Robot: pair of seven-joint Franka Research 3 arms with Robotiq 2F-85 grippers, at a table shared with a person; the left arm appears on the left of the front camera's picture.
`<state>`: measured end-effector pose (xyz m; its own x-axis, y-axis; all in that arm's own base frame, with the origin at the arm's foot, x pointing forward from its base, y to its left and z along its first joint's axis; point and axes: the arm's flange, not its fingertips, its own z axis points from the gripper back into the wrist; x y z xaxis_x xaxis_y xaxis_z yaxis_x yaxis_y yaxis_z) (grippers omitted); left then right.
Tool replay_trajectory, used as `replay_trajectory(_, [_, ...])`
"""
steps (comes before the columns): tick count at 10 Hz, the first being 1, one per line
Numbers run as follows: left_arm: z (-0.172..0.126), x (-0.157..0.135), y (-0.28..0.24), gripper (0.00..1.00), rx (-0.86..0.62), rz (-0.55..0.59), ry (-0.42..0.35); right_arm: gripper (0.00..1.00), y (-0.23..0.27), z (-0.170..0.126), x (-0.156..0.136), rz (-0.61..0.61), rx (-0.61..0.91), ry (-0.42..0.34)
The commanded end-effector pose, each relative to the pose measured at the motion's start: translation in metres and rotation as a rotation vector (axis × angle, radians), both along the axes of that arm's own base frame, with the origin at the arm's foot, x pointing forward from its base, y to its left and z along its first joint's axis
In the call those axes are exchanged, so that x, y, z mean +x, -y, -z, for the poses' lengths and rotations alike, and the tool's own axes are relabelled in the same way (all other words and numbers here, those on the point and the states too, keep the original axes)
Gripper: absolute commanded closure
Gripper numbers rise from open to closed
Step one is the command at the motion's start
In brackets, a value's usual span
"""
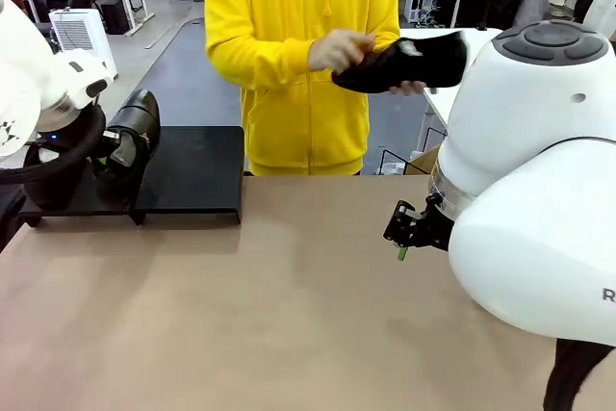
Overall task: Organize the shoes by placing them on the stand.
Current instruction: Place the Shoe from the middle of the table onto the Shoes Stand.
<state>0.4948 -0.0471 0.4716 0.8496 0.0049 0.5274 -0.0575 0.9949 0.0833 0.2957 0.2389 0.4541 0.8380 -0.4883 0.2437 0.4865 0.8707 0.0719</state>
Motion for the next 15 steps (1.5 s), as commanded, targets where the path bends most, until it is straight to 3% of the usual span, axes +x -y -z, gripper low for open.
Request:
replay_trajectory(1, [0.001,0.026,-0.012,1.0,-0.009,-0.078,0.013,0.0,0.0,-0.002,0.005,-0.015,0.007,0.005])
replay_trajectory(6, [0.019,0.053,-0.03,1.0,-0.014,-0.127,0.065,0.0,0.0,-0.002,0.005,-0.015,0.007,0.005])
replay_trajectory(12, [0.033,0.068,-0.032,1.0,0.026,-0.157,0.048,0.0,0.0,-0.002,0.005,-0.015,0.007,0.005])
replay_trajectory(13, [0.034,0.068,-0.033,0.95,0.029,-0.162,0.042,0.0,0.0,-0.002,0.005,-0.015,0.007,0.005])
replay_trajectory(15, [0.035,0.069,-0.035,0.56,0.052,-0.173,0.042,0.0,0.0,-0.002,0.005,-0.015,0.007,0.005])
